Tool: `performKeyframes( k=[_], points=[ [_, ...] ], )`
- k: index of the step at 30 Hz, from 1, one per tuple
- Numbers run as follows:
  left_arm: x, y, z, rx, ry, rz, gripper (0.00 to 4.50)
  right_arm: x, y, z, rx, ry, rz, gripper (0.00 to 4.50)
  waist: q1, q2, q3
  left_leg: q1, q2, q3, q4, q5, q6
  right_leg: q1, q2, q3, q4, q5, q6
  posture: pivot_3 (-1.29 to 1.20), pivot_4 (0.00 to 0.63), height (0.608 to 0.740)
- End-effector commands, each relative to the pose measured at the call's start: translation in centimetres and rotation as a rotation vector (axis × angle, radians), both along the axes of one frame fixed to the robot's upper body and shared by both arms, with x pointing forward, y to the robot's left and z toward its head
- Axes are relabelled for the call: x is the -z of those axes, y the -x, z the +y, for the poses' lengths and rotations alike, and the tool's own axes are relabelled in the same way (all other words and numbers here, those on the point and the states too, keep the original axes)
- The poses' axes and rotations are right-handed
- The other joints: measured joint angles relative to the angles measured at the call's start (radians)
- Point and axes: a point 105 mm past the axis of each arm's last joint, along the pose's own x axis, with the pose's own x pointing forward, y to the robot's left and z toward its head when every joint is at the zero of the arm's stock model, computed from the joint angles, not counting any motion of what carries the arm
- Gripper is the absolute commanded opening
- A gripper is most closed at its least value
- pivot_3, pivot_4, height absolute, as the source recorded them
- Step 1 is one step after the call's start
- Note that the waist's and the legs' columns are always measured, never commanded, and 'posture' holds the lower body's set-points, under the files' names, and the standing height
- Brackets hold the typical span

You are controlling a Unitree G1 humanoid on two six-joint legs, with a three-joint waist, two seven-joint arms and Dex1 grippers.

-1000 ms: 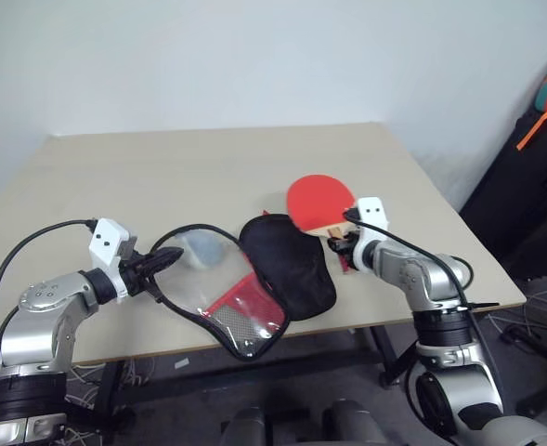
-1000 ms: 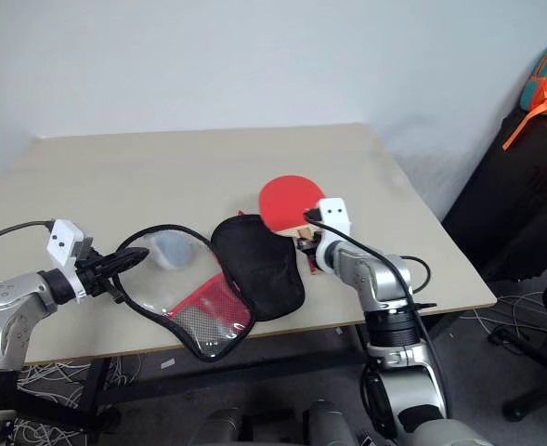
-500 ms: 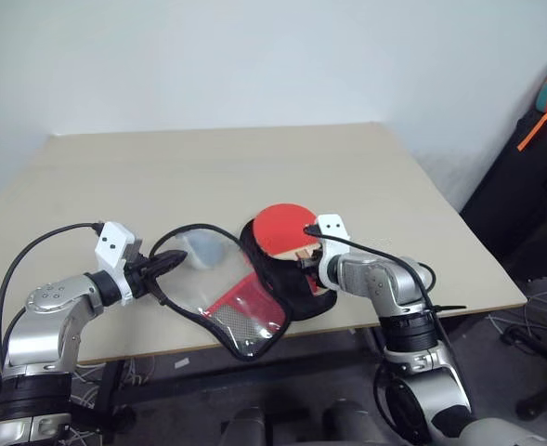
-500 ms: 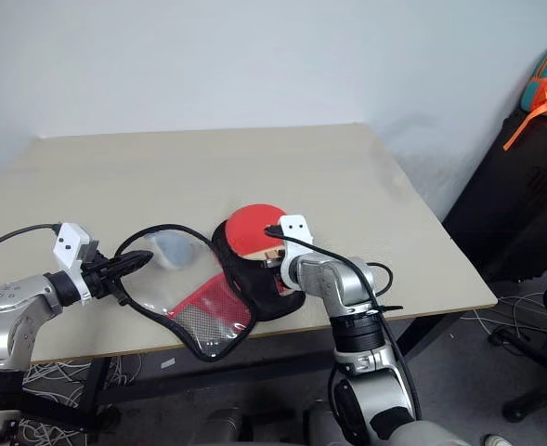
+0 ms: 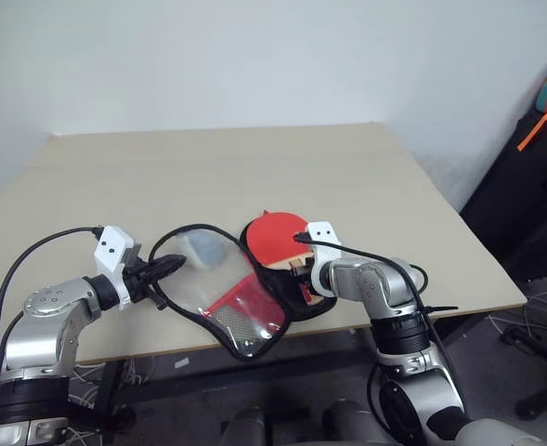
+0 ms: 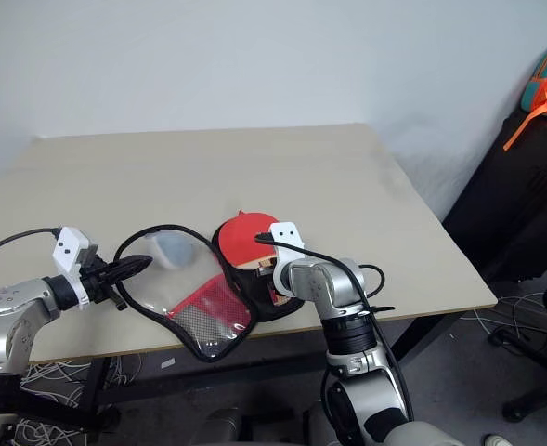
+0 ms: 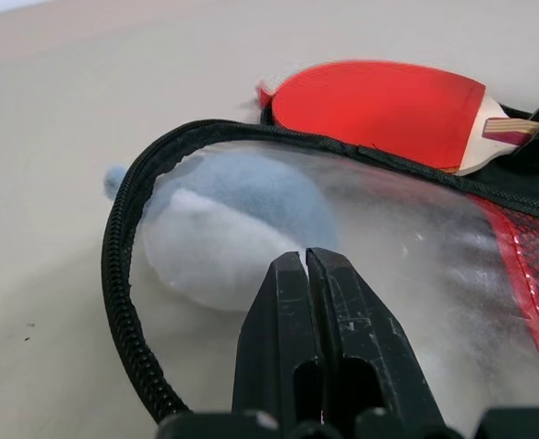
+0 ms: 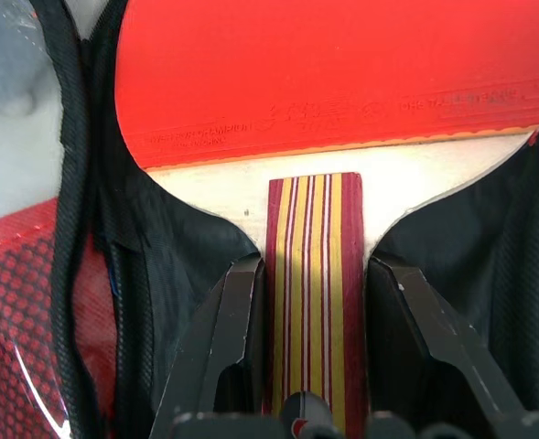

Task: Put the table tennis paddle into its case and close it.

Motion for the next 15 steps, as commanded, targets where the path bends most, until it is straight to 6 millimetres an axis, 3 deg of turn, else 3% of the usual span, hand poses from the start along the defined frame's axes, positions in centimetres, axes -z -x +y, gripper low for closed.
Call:
performKeyframes(
  k=[1, 12, 15],
  points=[
    [-1.35, -0.26, 0.03, 0.011, -0.020, -0.047, 0.00, -1.56, -0.24, -0.04, 0.006, -0.015, -0.049, 1.50, 0.000, 0.000, 0.000, 0.000, 0.000, 0.000, 0.000, 0.000, 0.000, 0.000, 0.000, 0.000, 0.000, 0.000, 0.000, 0.00, 0.000, 0.739],
    [-1.63, -0.85, -0.39, 0.028, -0.024, -0.055, 0.00, -1.11, -0.06, 0.49, -0.024, -0.012, -0.052, 1.50, -0.002, 0.000, 0.000, 0.000, 0.000, 0.000, 0.000, 0.000, 0.000, 0.000, 0.000, 0.000, 0.000, 0.000, 0.000, 0.00, 0.000, 0.739],
    [-1.72, -0.91, -0.39, 0.031, -0.026, -0.058, 0.00, -1.26, -0.25, 0.89, -0.041, -0.028, -0.067, 2.15, -0.007, 0.000, 0.000, 0.000, 0.000, 0.000, 0.000, 0.000, 0.000, 0.000, 0.000, 0.000, 0.000, 0.000, 0.000, 0.00, 0.000, 0.739]
  ],
)
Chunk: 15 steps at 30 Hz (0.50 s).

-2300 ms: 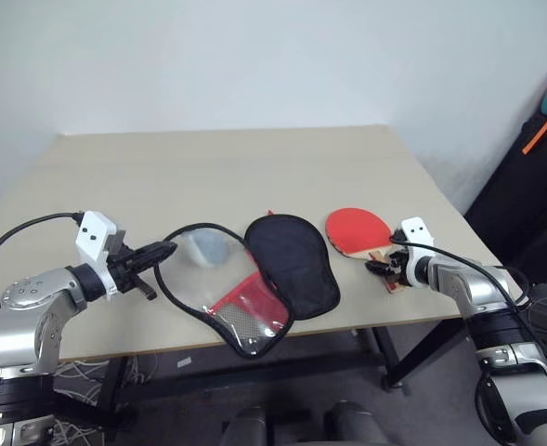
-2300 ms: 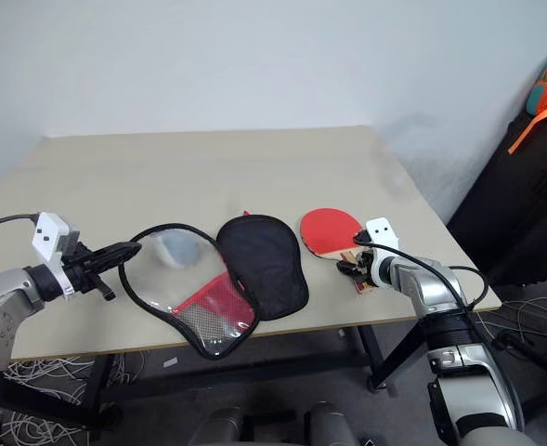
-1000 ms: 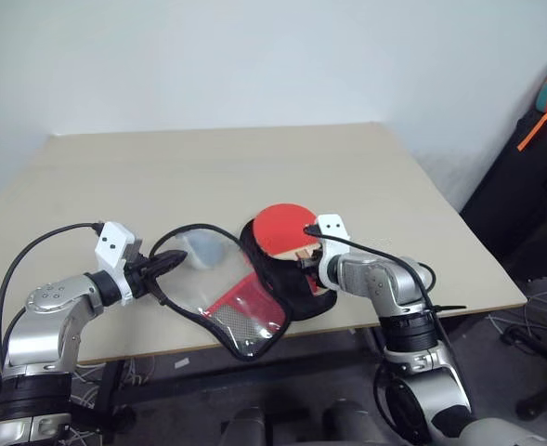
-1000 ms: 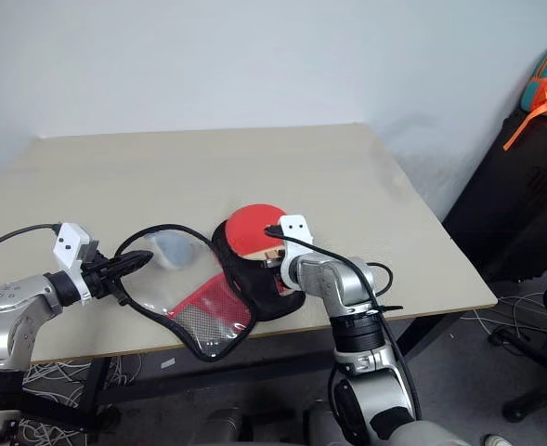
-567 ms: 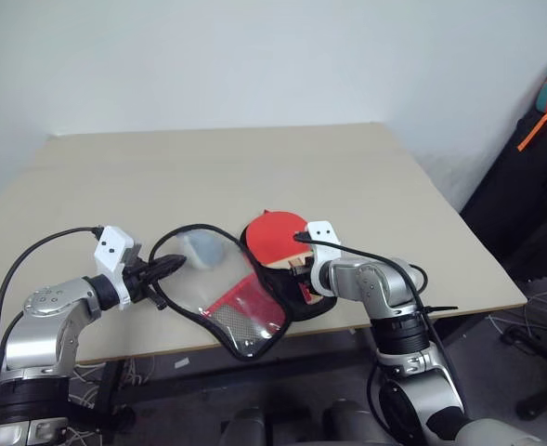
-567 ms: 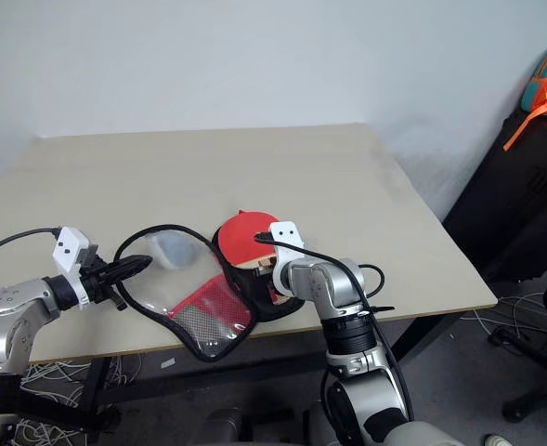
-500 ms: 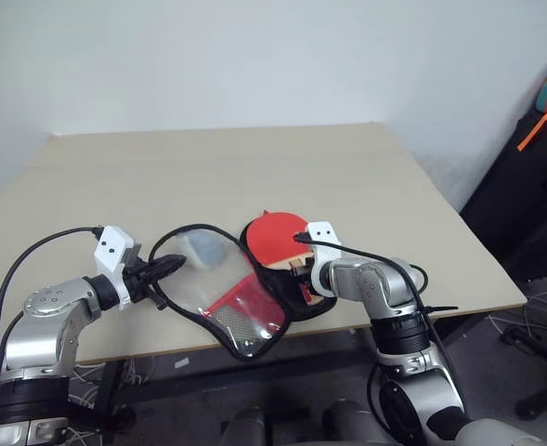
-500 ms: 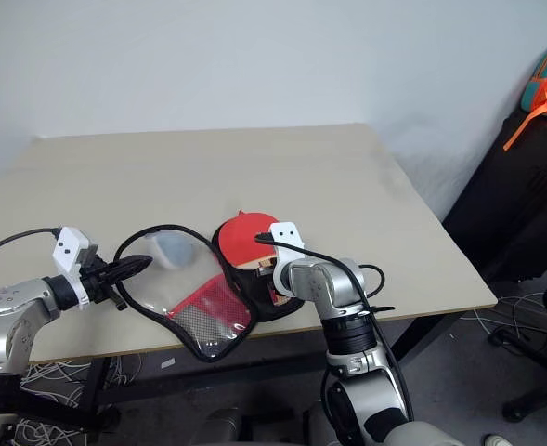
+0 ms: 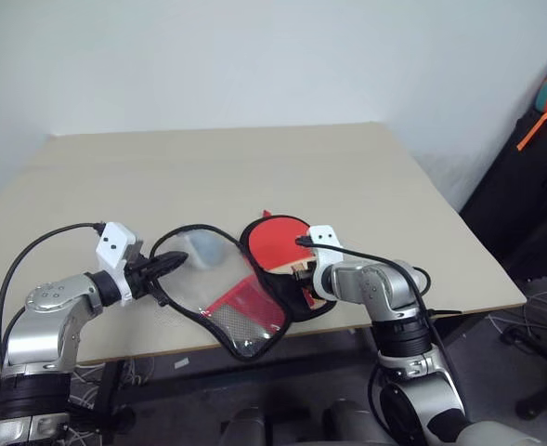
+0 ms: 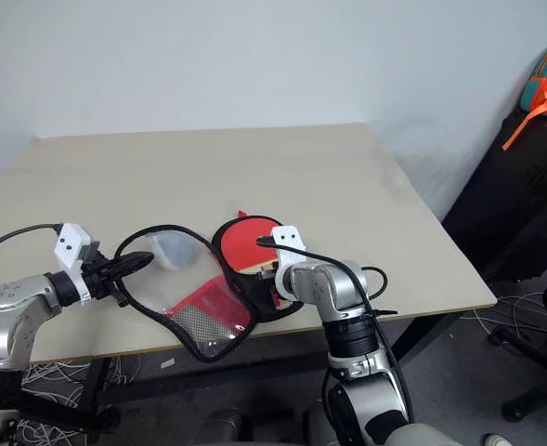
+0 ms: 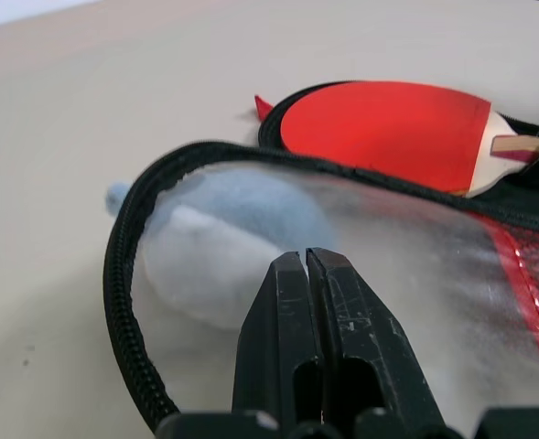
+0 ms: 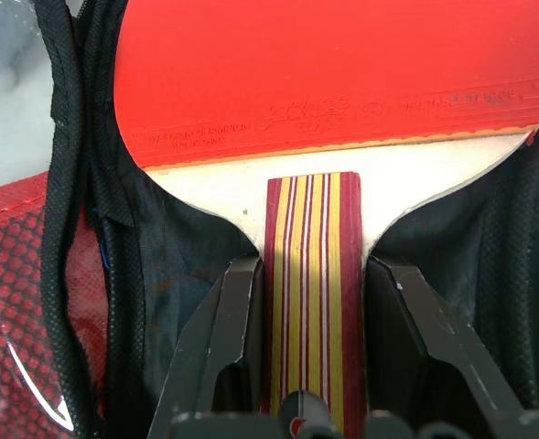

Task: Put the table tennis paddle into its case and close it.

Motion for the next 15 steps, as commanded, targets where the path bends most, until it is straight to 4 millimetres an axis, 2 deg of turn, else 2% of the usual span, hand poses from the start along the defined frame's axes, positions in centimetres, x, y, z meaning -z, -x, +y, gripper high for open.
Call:
performKeyframes(
  k=[1, 3, 7, 10, 13, 15],
  points=[
    [-1.1, -0.4, 0.0, 0.016, -0.021, -0.038, 0.00, -1.7, -0.7, 0.9, -0.025, -0.059, -0.069, 2.46, -0.005, 0.000, 0.000, 0.000, 0.000, 0.000, 0.000, 0.000, 0.000, 0.000, 0.000, 0.000, 0.000, 0.000, 0.000, 0.00, 0.000, 0.739],
    [-1.3, -0.3, 0.2, 0.015, -0.023, -0.042, 0.00, -2.6, -0.8, 1.0, -0.035, -0.103, -0.081, 3.13, -0.010, 0.000, 0.000, 0.000, 0.000, 0.000, 0.000, 0.000, 0.000, 0.000, 0.000, 0.000, 0.000, 0.000, 0.000, 0.00, 0.000, 0.739],
    [-2.2, 0.3, 1.2, 0.004, -0.013, -0.053, 0.00, -4.4, -1.2, -0.7, -0.044, -0.144, -0.132, 4.48, -0.019, 0.000, 0.000, -0.001, 0.000, 0.000, -0.001, 0.000, 0.000, 0.000, 0.000, 0.000, 0.000, 0.000, 0.000, 0.00, 0.000, 0.739],
    [-3.1, 0.6, 2.2, -0.026, 0.019, -0.068, 0.00, -6.0, -0.9, -1.7, -0.088, -0.176, -0.176, 4.48, -0.022, 0.000, 0.000, -0.001, 0.000, 0.000, -0.001, 0.000, 0.000, 0.000, 0.000, 0.000, -0.001, 0.000, 0.000, 0.00, 0.000, 0.739],
    [-5.2, 1.3, 4.9, -0.091, 0.080, -0.092, 0.00, -8.8, -0.1, -4.6, -0.171, -0.205, -0.286, 4.48, -0.022, 0.000, 0.001, -0.001, 0.000, 0.000, -0.002, 0.000, 0.000, -0.001, 0.000, 0.000, -0.001, 0.000, 0.000, 0.00, 0.000, 0.739],
    [-6.2, 1.8, 6.2, -0.122, 0.113, -0.106, 0.00, -9.7, 0.4, -6.3, -0.213, -0.198, -0.336, 4.48, -0.022, 0.000, 0.001, -0.001, 0.000, 0.000, -0.002, 0.000, 0.000, -0.001, 0.000, 0.000, -0.002, 0.000, 0.000, 0.00, 0.000, 0.739]
  ],
)
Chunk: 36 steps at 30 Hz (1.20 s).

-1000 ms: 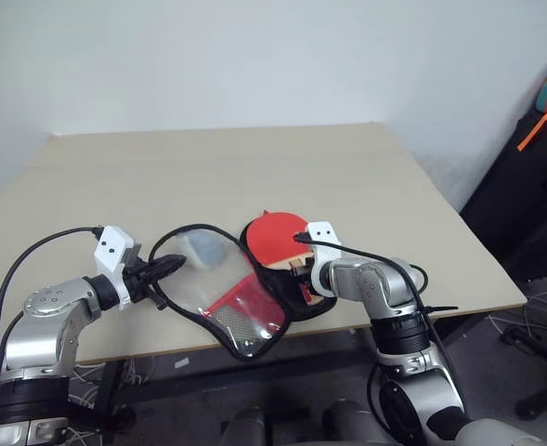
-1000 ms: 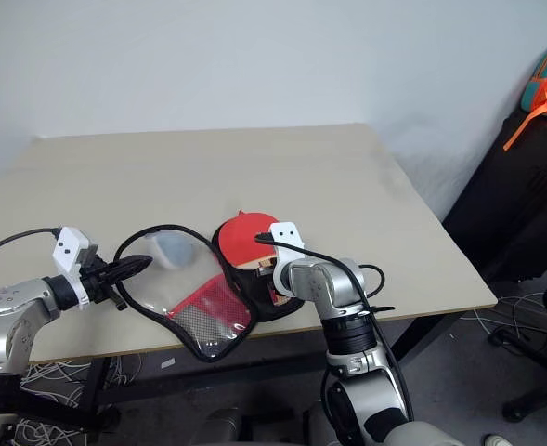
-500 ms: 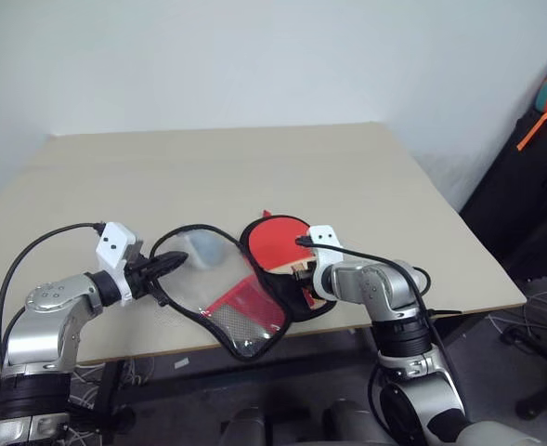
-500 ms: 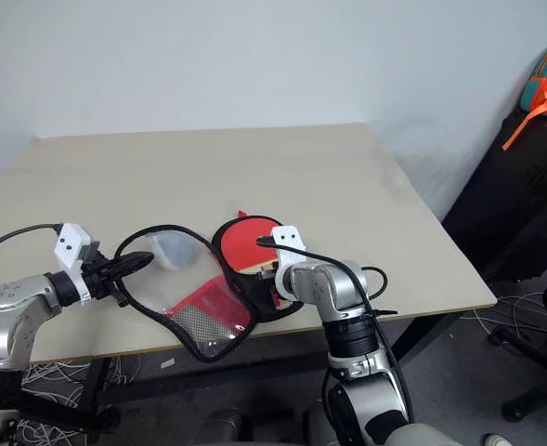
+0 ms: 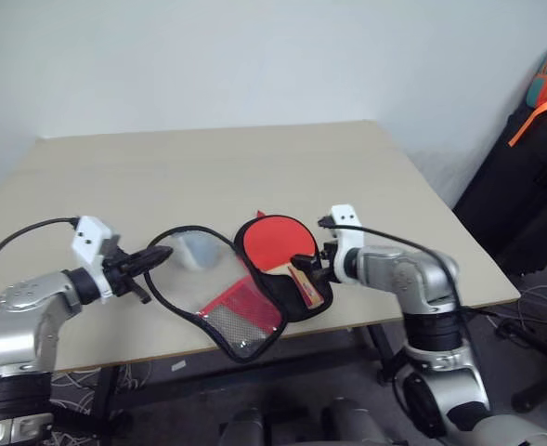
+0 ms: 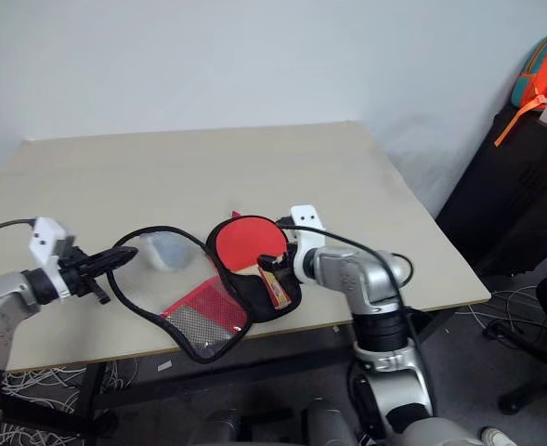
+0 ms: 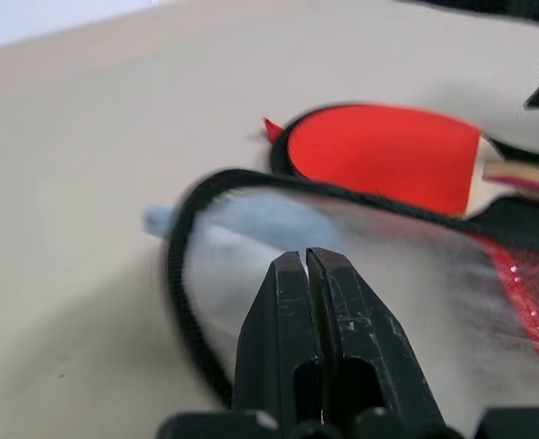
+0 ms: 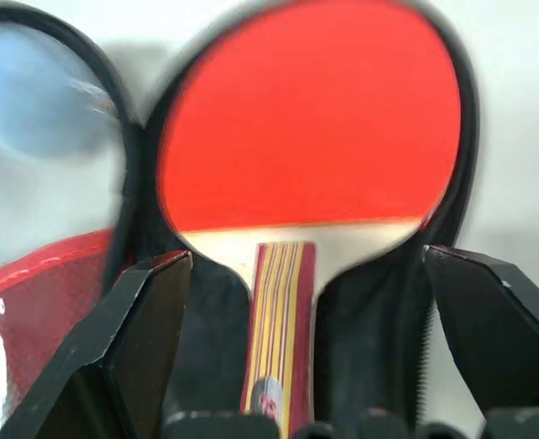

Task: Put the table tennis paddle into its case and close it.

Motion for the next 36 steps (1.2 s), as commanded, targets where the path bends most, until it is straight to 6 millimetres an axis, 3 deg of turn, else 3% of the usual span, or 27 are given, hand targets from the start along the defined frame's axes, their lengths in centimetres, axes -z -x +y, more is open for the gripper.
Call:
performKeyframes(
  k=[1, 5, 8, 14, 19, 21, 26, 31, 36],
  points=[
    [-3.4, 0.8, 2.8, -0.064, 0.066, -0.078, 0.00, -3.2, 1.0, -2.2, -0.085, -0.043, -0.134, 4.48, 0.000, 0.000, 0.000, 0.000, 0.000, 0.000, 0.000, 0.000, 0.000, 0.000, 0.000, 0.000, -0.001, 0.000, 0.000, 0.00, 0.000, 0.739],
    [-1.3, 1.7, 4.4, -0.096, 0.062, 0.001, 0.00, -3.5, 1.0, -5.5, -0.096, 0.001, -0.173, 4.48, 0.000, 0.001, 0.000, 0.003, 0.000, 0.001, -0.001, 0.000, 0.000, 0.002, -0.001, 0.000, -0.002, -0.002, -0.003, 0.00, 0.000, 0.739],
    [1.0, 2.0, 4.5, -0.113, 0.073, 0.064, 0.00, -4.0, 0.3, -7.6, -0.062, 0.031, -0.202, 3.93, 0.000, 0.001, 0.001, 0.003, 0.000, 0.001, -0.001, 0.000, 0.000, 0.002, -0.001, 0.000, -0.001, -0.002, -0.003, 0.00, 0.000, 0.739],
    [5.1, 2.4, 1.6, -0.052, 0.112, 0.152, 0.00, -4.6, 0.4, -9.4, -0.086, 0.081, -0.236, 1.86, 0.004, 0.000, 0.001, 0.001, -0.001, 0.002, -0.001, 0.000, 0.000, 0.001, -0.001, 0.001, -0.002, -0.002, -0.003, 0.00, 0.000, 0.739],
    [6.1, 1.8, -1.1, 0.018, 0.145, 0.167, 0.00, -4.9, 1.1, -9.6, -0.163, 0.100, -0.276, 0.03, 0.006, -0.001, 0.000, 0.001, 0.000, 0.001, 0.000, 0.000, 0.000, 0.002, -0.001, 0.000, -0.002, -0.002, -0.003, 0.00, 0.000, 0.739],
    [6.1, 1.7, -2.4, 0.054, 0.168, 0.169, 0.00, -4.9, 1.3, -9.6, -0.189, 0.107, -0.283, 0.03, 0.006, -0.001, 0.000, 0.002, -0.001, 0.002, 0.000, 0.000, 0.000, 0.002, -0.001, 0.001, -0.002, -0.002, -0.003, 0.00, 0.000, 0.739],
    [2.7, 3.3, -9.0, 0.358, 0.305, 0.153, 0.00, -3.9, 0.8, -10.2, -0.154, 0.143, -0.269, 0.03, 0.006, -0.002, 0.001, 0.001, -0.001, 0.002, 0.000, 0.000, 0.000, 0.002, -0.001, 0.001, -0.002, -0.002, -0.003, 0.00, 0.000, 0.739],
    [0.3, 1.8, -13.0, 0.436, 0.331, 0.097, 0.00, -3.8, 0.7, -10.0, -0.153, 0.122, -0.273, 0.03, 0.017, -0.001, 0.001, 0.002, -0.001, 0.001, 0.003, 0.000, 0.000, 0.004, 0.000, 0.001, -0.001, -0.002, -0.003, 0.00, 0.000, 0.739],
    [2.2, -1.0, -18.7, 0.443, 0.346, 0.175, 0.00, -4.4, 1.7, -9.4, -0.234, 0.112, -0.313, 0.03, 0.037, -0.001, 0.001, 0.003, -0.002, 0.000, 0.006, -0.001, 0.001, 0.008, 0.000, 0.001, -0.002, -0.001, 0.001, 0.00, 0.000, 0.739]
  ],
)
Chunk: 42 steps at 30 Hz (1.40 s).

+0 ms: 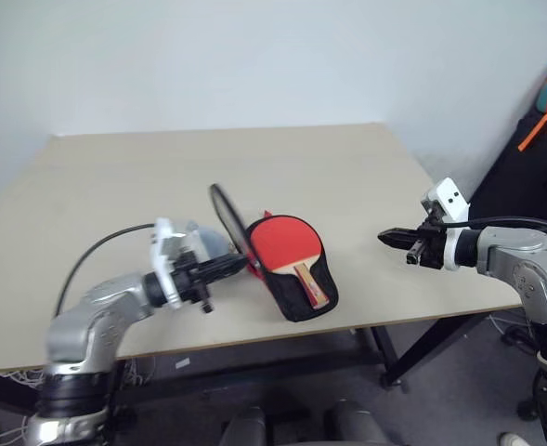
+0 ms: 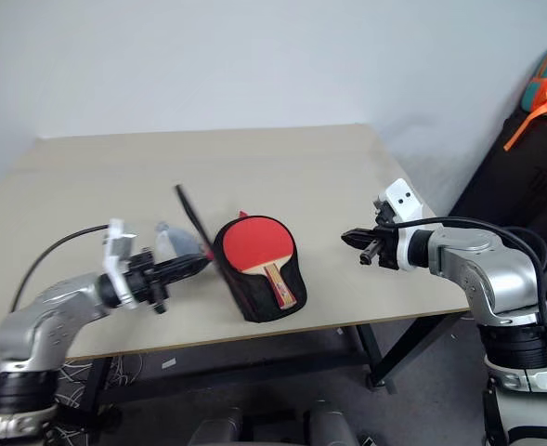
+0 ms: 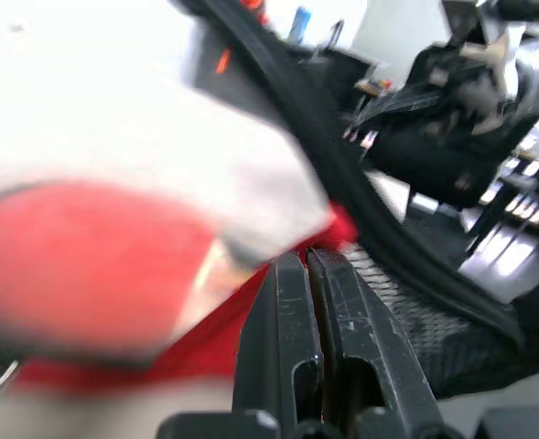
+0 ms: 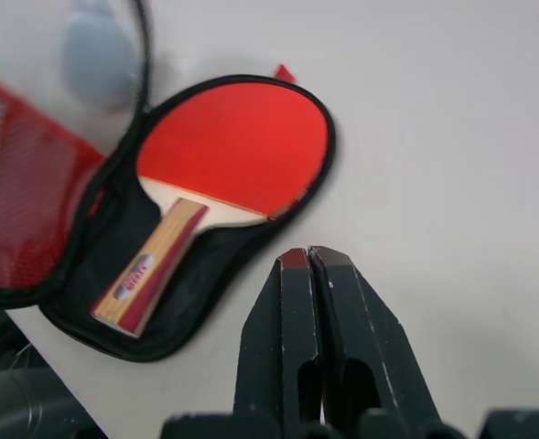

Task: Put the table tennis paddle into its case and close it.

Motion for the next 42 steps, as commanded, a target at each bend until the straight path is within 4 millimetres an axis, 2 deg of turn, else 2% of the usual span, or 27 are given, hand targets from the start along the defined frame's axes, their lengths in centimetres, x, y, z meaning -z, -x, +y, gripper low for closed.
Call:
performKeyframes(
  k=[1, 3, 5, 6, 9, 15, 20, 22, 25, 30, 42],
  points=[
    [1.6, -1.6, -3.6, 0.005, -0.050, 0.042, 0.00, -2.0, 0.7, 0.8, -0.076, -0.014, -0.085, 0.03, 0.007, 0.000, 0.000, 0.001, -0.001, 0.000, 0.002, 0.000, 0.001, 0.002, 0.000, 0.000, 0.000, -0.001, 0.001, 0.00, 0.000, 0.739],
    [2.8, -2.7, -5.5, -0.014, -0.119, 0.007, 0.00, -2.0, 1.0, 1.1, -0.085, -0.020, -0.088, 0.03, 0.011, 0.000, 0.000, 0.001, -0.001, 0.000, 0.002, -0.001, 0.001, 0.002, 0.000, 0.000, 0.000, 0.000, 0.001, 0.00, 0.000, 0.739],
    [3.2, -3.1, -6.4, -0.018, -0.163, -0.027, 0.00, -1.9, 1.2, 1.2, -0.088, -0.020, -0.087, 0.03, 0.015, 0.000, 0.000, 0.001, -0.001, 0.000, 0.002, -0.001, 0.001, 0.002, 0.000, 0.001, 0.000, 0.000, 0.001, 0.00, 0.000, 0.739],
    [3.2, -2.7, -6.3, -0.003, -0.175, -0.024, 0.00, -1.9, 1.4, 1.1, -0.085, -0.018, -0.086, 0.03, 0.014, 0.000, 0.000, 0.001, -0.001, 0.000, 0.002, -0.001, 0.001, 0.002, 0.000, 0.001, 0.000, 0.000, 0.001, 0.00, 0.000, 0.739],
    [3.1, -1.2, -5.5, 0.044, -0.164, 0.025, 0.59, -1.6, 1.6, 0.8, -0.072, -0.012, -0.082, 0.00, 0.014, 0.000, 0.000, 0.001, -0.001, 0.000, 0.001, -0.001, 0.001, 0.001, 0.001, 0.001, 0.000, 0.000, 0.001, 0.00, 0.000, 0.739],
    [3.6, 1.0, -3.3, 0.046, -0.117, 0.176, 2.68, -1.6, 1.8, 0.8, -0.054, -0.031, -0.080, 0.00, 0.015, 0.001, 0.001, 0.001, 0.000, 0.000, 0.002, -0.001, 0.001, 0.001, 0.000, 0.001, 0.000, -0.002, -0.001, 0.00, 0.000, 0.739],
    [5.2, 2.0, -2.9, 0.024, -0.166, 0.246, 4.46, -1.4, 1.8, 0.8, -0.043, -0.031, -0.072, 0.00, 0.017, 0.001, 0.001, 0.001, -0.001, 0.000, 0.002, -0.001, 0.001, 0.001, 0.000, 0.001, 0.000, -0.002, -0.001, 0.00, 0.000, 0.739],
    [5.9, 2.4, -3.1, 0.028, -0.194, 0.272, 4.49, -1.4, 1.9, 1.0, -0.047, -0.035, -0.070, 0.00, 0.017, 0.001, 0.001, 0.001, -0.001, 0.000, 0.002, -0.001, 0.001, 0.001, 0.000, 0.001, 0.000, -0.002, -0.001, 0.00, 0.000, 0.739],
    [6.0, 2.6, -4.2, 0.022, -0.122, 0.358, 4.49, -1.3, 2.1, 1.3, -0.051, -0.043, -0.063, 0.00, 0.017, 0.001, 0.001, 0.001, -0.001, 0.000, 0.002, -0.001, 0.001, 0.001, 0.000, 0.001, 0.000, -0.002, -0.001, 0.00, 0.000, 0.739],
    [7.1, 2.9, -4.4, 0.006, -0.126, 0.513, 4.49, -1.2, 2.3, 1.6, -0.044, -0.050, -0.054, 0.00, 0.016, 0.001, 0.001, 0.001, -0.001, -0.001, 0.002, -0.001, 0.001, 0.001, 0.000, 0.001, 0.000, -0.002, -0.001, 0.00, 0.000, 0.739],
    [7.5, 2.2, -5.5, -0.060, 0.001, 0.664, 4.49, -0.9, 2.5, 2.3, -0.043, -0.064, -0.043, 0.00, 0.023, 0.002, 0.000, 0.002, -0.002, -0.001, 0.002, -0.001, 0.001, 0.003, 0.000, 0.001, 0.000, -0.002, -0.001, 0.00, 0.000, 0.739]
  ],
)
